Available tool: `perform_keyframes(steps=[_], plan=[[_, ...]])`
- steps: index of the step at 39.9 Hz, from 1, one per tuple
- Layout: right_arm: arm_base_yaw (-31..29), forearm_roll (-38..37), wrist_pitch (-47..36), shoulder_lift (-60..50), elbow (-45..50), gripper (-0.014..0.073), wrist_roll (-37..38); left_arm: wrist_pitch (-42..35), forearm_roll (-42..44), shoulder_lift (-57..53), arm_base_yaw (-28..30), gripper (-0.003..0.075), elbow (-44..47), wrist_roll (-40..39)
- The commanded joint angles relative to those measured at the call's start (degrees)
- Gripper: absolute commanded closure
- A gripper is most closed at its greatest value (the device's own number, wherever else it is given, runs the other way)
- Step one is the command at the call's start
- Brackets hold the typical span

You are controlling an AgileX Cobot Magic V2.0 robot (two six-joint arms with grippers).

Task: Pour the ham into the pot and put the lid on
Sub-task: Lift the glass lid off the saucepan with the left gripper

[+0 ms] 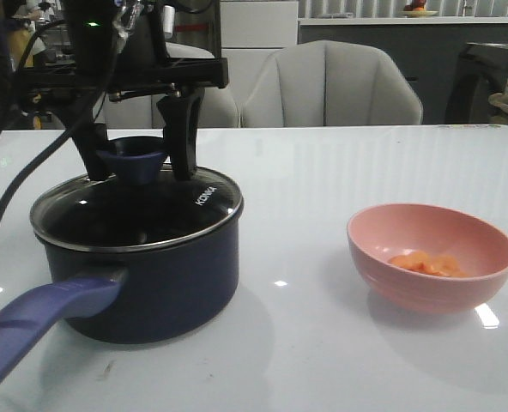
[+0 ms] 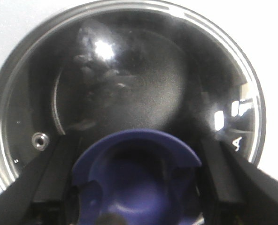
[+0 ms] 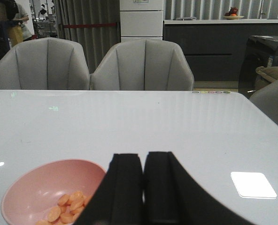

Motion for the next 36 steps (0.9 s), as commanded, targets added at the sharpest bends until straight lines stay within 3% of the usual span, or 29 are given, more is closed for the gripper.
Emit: perform_keyframes(steps=[1, 21, 36], plan=[[-0.2, -0.5, -4.3, -1.2, 0.6, 0.0435, -0.1, 2.1, 0.1, -2.9, 0.1, 0.0607, -3.7, -0.3], [-0.2, -0.5, -4.3, -1.2, 0.6, 0.0435, -0.1, 2.1, 0.6, -4.3, 0.6, 0.0607, -4.8, 0.4], [-0.2, -0.5, -4.3, -1.2, 0.6, 0.0435, -0.1, 2.1, 0.7, -13.7, 9.9, 0.0607, -2.6, 6.5]])
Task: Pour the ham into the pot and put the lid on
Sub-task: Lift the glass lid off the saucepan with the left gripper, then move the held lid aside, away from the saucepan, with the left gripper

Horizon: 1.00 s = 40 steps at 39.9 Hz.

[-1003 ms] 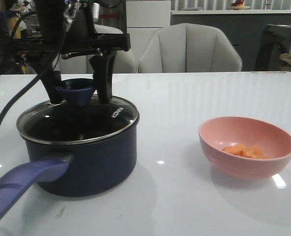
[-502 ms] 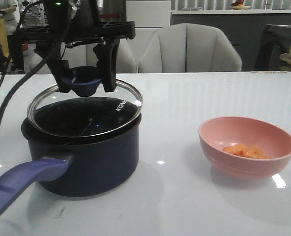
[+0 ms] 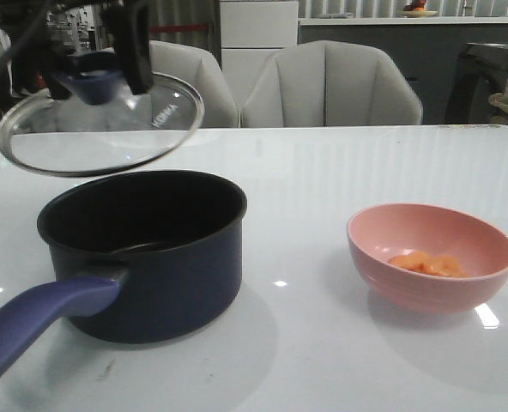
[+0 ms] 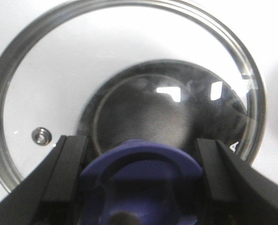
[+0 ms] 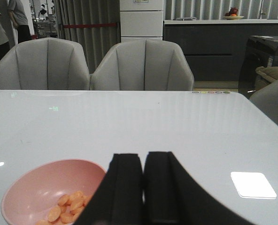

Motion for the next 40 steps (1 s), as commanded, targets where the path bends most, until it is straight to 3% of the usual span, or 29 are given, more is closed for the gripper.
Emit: perform_keyframes(steps=[1, 12, 20, 29, 40], plan=[[-0.2, -0.5, -4.3, -1.2, 0.6, 0.0435, -0.1, 2.6, 0.2, -6.2, 3.7, 0.0607, 0.2, 2.4], [-0.2, -0.5, -4.3, -1.2, 0.6, 0.0435, -0.1, 2.3, 0.2, -12.9, 18.7, 0.0606, 11.9, 10.4], [-0.2, -0.5, -4.3, -1.2, 0.6, 0.0435, -0.1, -1.7, -4.5, -14.6, 29.6, 0.0606, 19.1, 17.0], [-0.2, -0.5, -4.3, -1.2, 0.6, 0.0435, -0.1, -8.8, -4.6, -13.0, 32.5, 0.0606, 25.4, 19.1], [-0.2, -0.5, -4.3, -1.2, 0.6, 0.0435, -0.1, -10.3, -5.2, -6.5, 32.5, 0.0603, 26.5, 22.2]])
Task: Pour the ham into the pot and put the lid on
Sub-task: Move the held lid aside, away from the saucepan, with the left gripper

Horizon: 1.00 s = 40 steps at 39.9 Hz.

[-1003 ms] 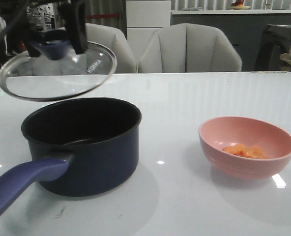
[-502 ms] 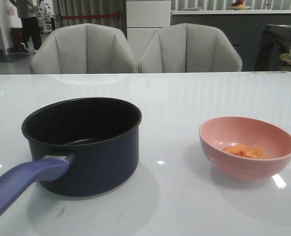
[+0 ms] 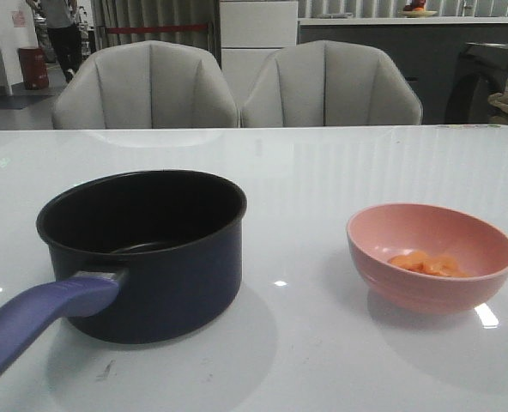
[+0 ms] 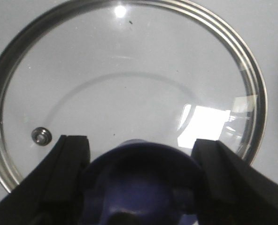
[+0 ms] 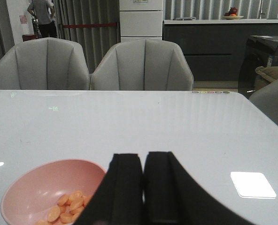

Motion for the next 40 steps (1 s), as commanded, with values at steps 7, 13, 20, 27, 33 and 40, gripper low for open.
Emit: perform_keyframes(steps=[7, 13, 20, 27, 33, 40], plan=[[-0.2, -0.5, -4.3, -1.2, 0.6, 0.0435, -0.1, -2.4, -5.1, 2.9, 0.0, 0.0603, -1.4, 2.8], [-0.2, -0.5, -4.3, -1.2, 0.6, 0.0435, -0.1, -3.0, -5.1, 5.1, 0.0, 0.0603, -1.5, 3.4], [-0.3, -0.5, -4.3, -1.2, 0.6, 0.0435, -0.1, -2.6, -5.1, 7.4, -0.1, 0.0487, -1.6, 4.1], [-0.3, -0.5, -4.3, -1.2, 0.6, 0.0435, -0.1, -1.1, -5.1, 9.0, -1.0, 0.0268, -1.6, 5.5], [-0.3, -0.5, -4.3, -1.2, 0.6, 0.0435, -0.1, -1.2, -4.4, 9.3, -2.0, 0.0109, -1.6, 5.7], [-0.3, -0.5, -4.3, -1.2, 0.6, 0.0435, -0.1, 0.6, -2.7, 8.4, -2.6, 0.0115, -3.2, 5.7]])
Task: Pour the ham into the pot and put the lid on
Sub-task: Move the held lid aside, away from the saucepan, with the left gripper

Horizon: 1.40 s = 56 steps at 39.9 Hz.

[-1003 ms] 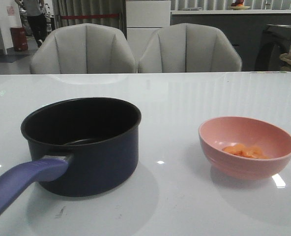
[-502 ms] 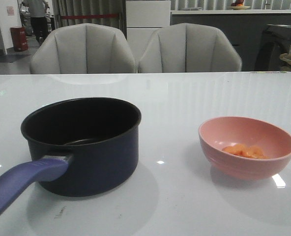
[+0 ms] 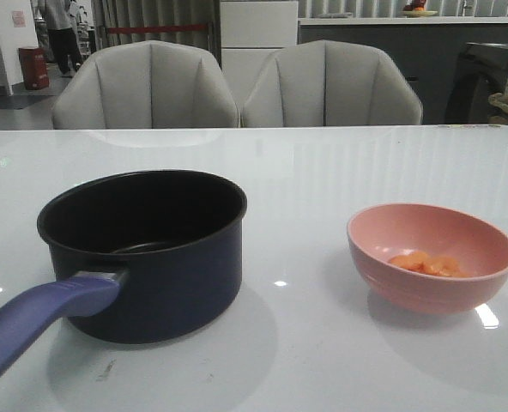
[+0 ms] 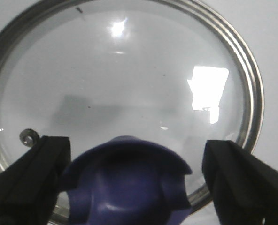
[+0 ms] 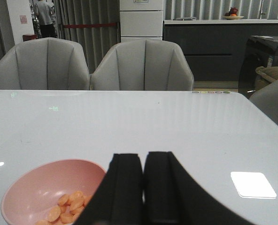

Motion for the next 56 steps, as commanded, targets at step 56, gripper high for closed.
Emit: perform_keyframes(steps=[56], plan=[[-0.3, -0.5, -4.3, -1.1, 0.6, 0.0435, -0.1, -44.0, -1.9, -94.0, -13.0, 0.0115, 44.8, 0.3]])
